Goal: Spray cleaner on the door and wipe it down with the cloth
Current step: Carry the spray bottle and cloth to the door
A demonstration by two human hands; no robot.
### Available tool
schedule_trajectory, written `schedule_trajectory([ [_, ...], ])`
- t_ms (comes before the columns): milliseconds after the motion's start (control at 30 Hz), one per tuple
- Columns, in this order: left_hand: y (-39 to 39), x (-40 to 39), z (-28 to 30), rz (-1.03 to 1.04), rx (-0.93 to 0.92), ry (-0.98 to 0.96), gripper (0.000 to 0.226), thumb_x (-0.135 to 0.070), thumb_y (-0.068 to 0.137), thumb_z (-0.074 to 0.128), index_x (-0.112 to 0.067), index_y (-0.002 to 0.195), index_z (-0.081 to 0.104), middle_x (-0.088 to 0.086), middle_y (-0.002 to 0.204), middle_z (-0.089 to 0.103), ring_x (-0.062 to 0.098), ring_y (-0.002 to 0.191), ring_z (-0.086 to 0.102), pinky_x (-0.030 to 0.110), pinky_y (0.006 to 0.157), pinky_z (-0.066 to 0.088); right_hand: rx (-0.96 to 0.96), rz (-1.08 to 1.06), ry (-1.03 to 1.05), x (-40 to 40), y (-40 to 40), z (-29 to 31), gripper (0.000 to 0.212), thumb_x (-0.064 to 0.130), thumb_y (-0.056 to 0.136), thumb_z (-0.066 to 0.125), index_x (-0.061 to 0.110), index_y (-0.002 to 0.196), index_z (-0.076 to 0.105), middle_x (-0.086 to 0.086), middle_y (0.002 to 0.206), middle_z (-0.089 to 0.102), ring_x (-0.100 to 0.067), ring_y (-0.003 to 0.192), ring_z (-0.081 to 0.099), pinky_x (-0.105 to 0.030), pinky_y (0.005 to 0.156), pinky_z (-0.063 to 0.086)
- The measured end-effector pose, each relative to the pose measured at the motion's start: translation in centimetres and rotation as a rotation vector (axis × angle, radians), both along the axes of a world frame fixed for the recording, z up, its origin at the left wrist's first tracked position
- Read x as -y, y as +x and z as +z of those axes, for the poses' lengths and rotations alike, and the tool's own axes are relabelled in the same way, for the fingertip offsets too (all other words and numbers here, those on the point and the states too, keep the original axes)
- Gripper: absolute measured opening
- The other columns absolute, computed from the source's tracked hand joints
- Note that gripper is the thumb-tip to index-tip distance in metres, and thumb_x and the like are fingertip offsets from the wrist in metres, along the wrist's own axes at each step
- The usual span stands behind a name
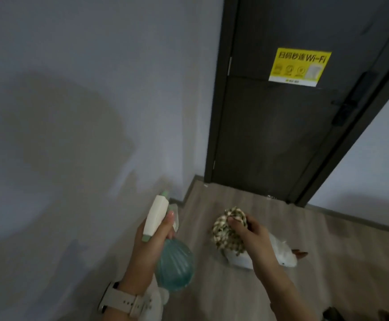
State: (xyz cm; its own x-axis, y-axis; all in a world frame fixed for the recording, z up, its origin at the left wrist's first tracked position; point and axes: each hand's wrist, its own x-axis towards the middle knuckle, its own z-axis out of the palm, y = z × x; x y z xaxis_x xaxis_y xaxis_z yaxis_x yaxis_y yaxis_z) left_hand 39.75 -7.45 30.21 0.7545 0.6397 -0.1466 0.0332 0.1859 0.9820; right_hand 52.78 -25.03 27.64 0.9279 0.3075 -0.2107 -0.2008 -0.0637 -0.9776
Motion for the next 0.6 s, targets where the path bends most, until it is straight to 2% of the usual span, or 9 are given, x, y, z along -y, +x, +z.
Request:
schedule_trajectory([
  [100, 7.0, 0.3, 2.1, -0.002, 0.089, 0.009, 0.036, -0.048, 0.080, 0.074, -0.018, 0.073, 0.056, 0.003, 0.063, 0.051, 0.017, 0.061, 0.053, 0.033, 0.064, 0.046, -0.003, -0.002, 0.012, 0.2, 7.2, 1.0, 0.010, 0.013, 0.088, 0.068, 0.017, 0.097, 0.068, -0.001, 0.087, 0.074, -0.006, 0.072, 0.070, -0.014, 0.055, 0.051],
  [200, 13.9, 0.1, 4.4, 0.029, 0.158, 0.057, 0.031, -0.038, 0.083, 0.067, -0.012, 0.095, 0.054, 0.003, 0.065, 0.053, 0.017, 0.063, 0.056, 0.031, 0.064, 0.048, 0.036, 0.016, 0.006, -0.8, 14.1, 2.5, 0.018, 0.014, 0.086, 0.070, 0.009, 0.104, 0.070, -0.008, 0.095, 0.074, -0.018, 0.086, 0.070, -0.028, 0.072, 0.057],
  [267, 18.0, -0.5, 5.8, 0.020, 0.180, 0.105, 0.034, -0.038, 0.084, 0.064, -0.012, 0.102, 0.052, 0.004, 0.064, 0.054, 0.018, 0.062, 0.056, 0.029, 0.063, 0.049, 0.068, 0.035, 0.010, -1.8, 18.2, 3.3, 0.020, 0.014, 0.086, 0.071, 0.009, 0.105, 0.070, -0.008, 0.097, 0.074, -0.020, 0.091, 0.070, -0.032, 0.079, 0.056],
  [367, 24.4, -1.9, 7.1, -0.011, 0.198, 0.142, 0.028, -0.034, 0.088, 0.061, -0.007, 0.093, 0.056, 0.007, 0.057, 0.052, 0.019, 0.056, 0.053, 0.028, 0.060, 0.051, 0.107, 0.032, 0.033, -3.3, 23.9, 3.8, 0.017, 0.011, 0.086, 0.070, 0.008, 0.102, 0.071, -0.007, 0.094, 0.074, -0.019, 0.089, 0.069, -0.027, 0.074, 0.055],
  [467, 31.1, -4.3, 7.2, -0.012, 0.165, 0.188, 0.028, -0.028, 0.091, 0.062, 0.000, 0.088, 0.061, 0.006, 0.052, 0.053, 0.019, 0.051, 0.054, 0.034, 0.070, 0.054, 0.161, 0.020, 0.033, -5.1, 30.0, 4.2, 0.009, 0.009, 0.086, 0.070, 0.011, 0.094, 0.072, -0.004, 0.087, 0.075, -0.016, 0.084, 0.069, -0.022, 0.069, 0.053],
  [533, 35.6, -6.4, 7.3, -0.015, 0.138, 0.294, 0.024, -0.025, 0.091, 0.063, -0.009, 0.074, 0.060, 0.003, 0.054, 0.057, 0.018, 0.056, 0.058, 0.023, 0.062, 0.050, 0.189, -0.003, 0.028, -6.6, 34.6, 4.9, 0.008, 0.010, 0.086, 0.070, 0.012, 0.093, 0.072, -0.003, 0.086, 0.075, -0.015, 0.084, 0.070, -0.023, 0.070, 0.054],
  [600, 40.3, -8.5, 7.7, -0.035, 0.131, 0.407, 0.018, -0.025, 0.091, 0.064, -0.024, 0.074, 0.059, 0.001, 0.067, 0.062, 0.016, 0.065, 0.061, 0.016, 0.060, 0.044, 0.225, -0.032, 0.032, -8.5, 39.4, 6.1, 0.008, 0.011, 0.086, 0.070, 0.012, 0.093, 0.072, -0.003, 0.086, 0.075, -0.016, 0.085, 0.070, -0.025, 0.071, 0.055],
])
